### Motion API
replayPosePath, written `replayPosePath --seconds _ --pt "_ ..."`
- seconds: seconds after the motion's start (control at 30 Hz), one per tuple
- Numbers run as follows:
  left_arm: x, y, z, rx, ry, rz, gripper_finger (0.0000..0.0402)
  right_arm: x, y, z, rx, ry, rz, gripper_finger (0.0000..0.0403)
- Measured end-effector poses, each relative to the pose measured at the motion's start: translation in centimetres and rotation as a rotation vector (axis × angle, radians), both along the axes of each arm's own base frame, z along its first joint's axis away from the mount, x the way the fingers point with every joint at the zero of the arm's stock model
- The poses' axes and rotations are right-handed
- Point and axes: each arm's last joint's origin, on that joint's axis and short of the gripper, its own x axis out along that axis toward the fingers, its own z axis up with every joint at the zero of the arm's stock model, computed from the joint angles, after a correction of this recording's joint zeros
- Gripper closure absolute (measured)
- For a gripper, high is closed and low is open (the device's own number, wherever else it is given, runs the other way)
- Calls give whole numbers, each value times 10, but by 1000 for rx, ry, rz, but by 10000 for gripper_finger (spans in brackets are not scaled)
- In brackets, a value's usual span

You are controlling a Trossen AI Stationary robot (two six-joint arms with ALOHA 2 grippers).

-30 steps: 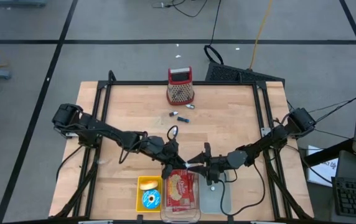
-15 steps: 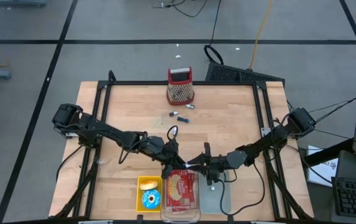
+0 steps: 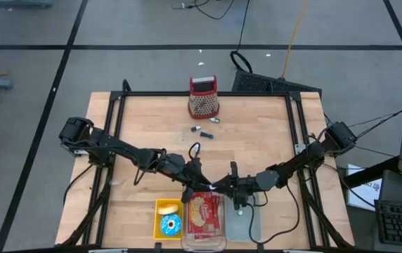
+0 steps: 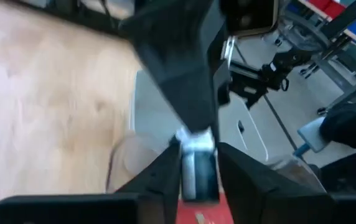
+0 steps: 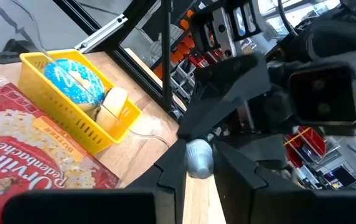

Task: Pick & Place Food Item
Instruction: Put the bottom black food coloring bottle into the gray bin

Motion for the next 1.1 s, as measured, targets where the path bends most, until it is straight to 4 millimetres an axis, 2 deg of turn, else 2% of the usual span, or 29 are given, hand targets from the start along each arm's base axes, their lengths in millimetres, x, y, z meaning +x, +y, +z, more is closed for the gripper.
replayPosePath --seconds 0.33,0.47,0.6,0.7,0.87,0.97,1.1 --pt "1 5 9 21 -74 -6 177 -1 0 1 0 0 -1 356" --pt "-6 15 22 34 -66 17 148 -8 3 13 34 -8 18 356" --pt "-19 25 36 102 -51 62 132 -22 5 34 162 9 46 356" --pt "-26 30 45 206 -73 157 127 -36 6 47 268 64 66 356" --pt "-29 35 41 306 -50 337 128 -62 5 63 503 232 182 357" --pt "-27 39 31 324 -9 404 126 -74 5 61 615 365 183 357" --pt "-24 43 17 312 63 433 128 -81 5 43 681 559 86 357"
